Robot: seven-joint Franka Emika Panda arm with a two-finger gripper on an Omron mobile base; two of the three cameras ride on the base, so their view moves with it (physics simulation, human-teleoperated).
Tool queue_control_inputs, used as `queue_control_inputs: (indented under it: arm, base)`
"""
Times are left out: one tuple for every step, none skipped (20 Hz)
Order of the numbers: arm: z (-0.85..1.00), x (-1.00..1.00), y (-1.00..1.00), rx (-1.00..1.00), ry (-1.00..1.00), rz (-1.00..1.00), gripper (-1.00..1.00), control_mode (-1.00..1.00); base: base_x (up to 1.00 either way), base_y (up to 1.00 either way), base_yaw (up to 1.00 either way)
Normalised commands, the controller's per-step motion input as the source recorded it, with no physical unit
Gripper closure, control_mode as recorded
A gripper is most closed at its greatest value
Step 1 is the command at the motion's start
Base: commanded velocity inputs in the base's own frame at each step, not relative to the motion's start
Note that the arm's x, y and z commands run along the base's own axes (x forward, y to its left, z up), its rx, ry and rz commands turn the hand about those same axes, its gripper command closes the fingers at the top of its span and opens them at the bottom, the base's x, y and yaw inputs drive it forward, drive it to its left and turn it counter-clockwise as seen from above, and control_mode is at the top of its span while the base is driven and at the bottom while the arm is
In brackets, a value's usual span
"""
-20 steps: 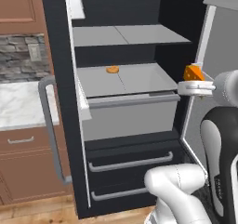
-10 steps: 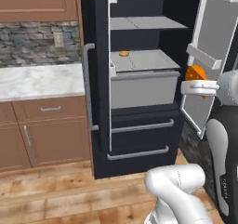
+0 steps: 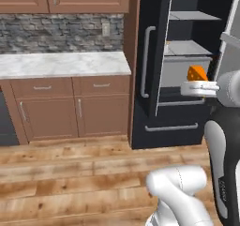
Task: Pick the cheese from the fridge and the cheese grater from the cabinet and place them next to the salad bowl.
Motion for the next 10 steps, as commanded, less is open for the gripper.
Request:
queue_control_inputs:
  arm:
    - [0.00, 0.00, 0.00, 0.00, 0.00, 0.00, 1.00, 1.00]
    - [0.00, 0.00, 0.00, 0.00, 0.00, 0.00, 1.00, 1.00]
    - [0.00, 0.00, 0.00, 0.00, 0.00, 0.00, 1.00, 1.00]
    - [0.00, 0.00, 0.00, 0.00, 0.00, 0.00, 1.00, 1.00]
    - [0.00, 0.00, 0.00, 0.00, 0.00, 0.00, 1.00, 1.00]
    - [0.00, 0.00, 0.00, 0.00, 0.00, 0.00, 1.00, 1.00]
    - [0.00, 0.00, 0.00, 0.00, 0.00, 0.00, 1.00, 1.00]
    - [0.00, 0.00, 0.00, 0.00, 0.00, 0.00, 1.00, 1.00]
    - [0.00, 0.00, 0.00, 0.00, 0.00, 0.00, 1.00, 1.00]
    - [0.00, 0.00, 0.00, 0.00, 0.00, 0.00, 1.00, 1.00]
  base:
    - [-0.82, 1.00, 0.43]
    - [-0.71, 1.00, 0.48]
    - [-0.59, 1.00, 0.53]
    - [-0.47, 1.00, 0.58]
    - [-0.19, 0.91, 0.66]
    - [-0.05, 0.60, 0.73]
    - [-0.09, 0.23, 0.72]
    - [0.00, 0.19, 0.72]
    - [0.00, 0.21, 0.72]
    - [0.00, 0.31, 0.73]
